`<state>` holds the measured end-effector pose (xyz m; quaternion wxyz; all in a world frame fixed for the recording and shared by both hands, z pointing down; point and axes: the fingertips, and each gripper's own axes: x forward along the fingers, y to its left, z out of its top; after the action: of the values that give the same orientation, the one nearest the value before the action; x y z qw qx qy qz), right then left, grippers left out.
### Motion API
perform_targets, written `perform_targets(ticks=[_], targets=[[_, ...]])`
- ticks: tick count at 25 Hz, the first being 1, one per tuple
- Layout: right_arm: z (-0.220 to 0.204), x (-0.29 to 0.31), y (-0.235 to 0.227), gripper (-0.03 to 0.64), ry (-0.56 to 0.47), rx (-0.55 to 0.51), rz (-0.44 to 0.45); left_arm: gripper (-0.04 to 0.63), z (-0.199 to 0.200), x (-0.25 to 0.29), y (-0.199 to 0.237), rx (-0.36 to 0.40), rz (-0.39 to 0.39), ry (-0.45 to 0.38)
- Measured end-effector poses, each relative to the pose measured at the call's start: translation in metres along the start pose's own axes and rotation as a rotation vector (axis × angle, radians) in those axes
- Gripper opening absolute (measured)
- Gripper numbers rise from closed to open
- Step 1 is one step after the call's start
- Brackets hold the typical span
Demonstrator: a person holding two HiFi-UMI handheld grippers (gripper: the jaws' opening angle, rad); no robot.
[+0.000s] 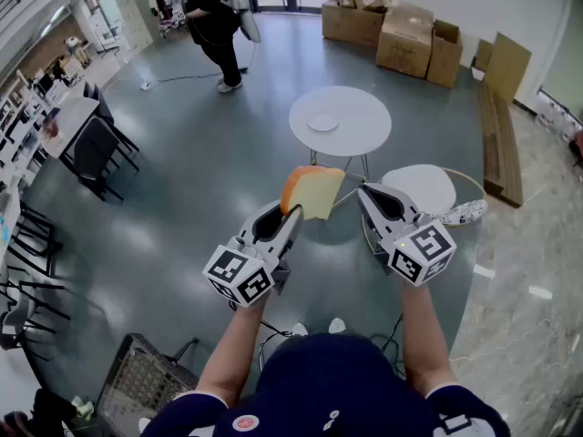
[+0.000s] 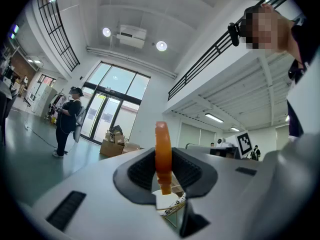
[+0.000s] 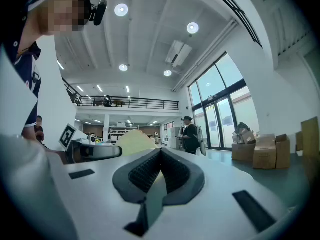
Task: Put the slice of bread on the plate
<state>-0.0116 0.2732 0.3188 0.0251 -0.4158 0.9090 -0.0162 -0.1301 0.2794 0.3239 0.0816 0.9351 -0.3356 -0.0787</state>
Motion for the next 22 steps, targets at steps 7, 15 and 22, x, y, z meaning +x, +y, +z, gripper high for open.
perform_targets(ticks=[7, 15, 22], targets=[[-0.001, 0.004, 0.001, 0.008, -0.008, 0.002, 0.012, 0.092, -0.002, 0.001, 0.003, -0.003, -0.002, 0.003], [-0.006, 0.005, -0.001, 0.006, -0.004, -0.002, 0.014, 0.092, -0.009, 0.003, 0.006, -0.006, 0.004, 0.011], [-0.011, 0.006, -0.017, 0.008, -0.011, 0.01, 0.039, 0.093, -0.017, 0.021, 0.011, -0.009, 0.019, 0.019]])
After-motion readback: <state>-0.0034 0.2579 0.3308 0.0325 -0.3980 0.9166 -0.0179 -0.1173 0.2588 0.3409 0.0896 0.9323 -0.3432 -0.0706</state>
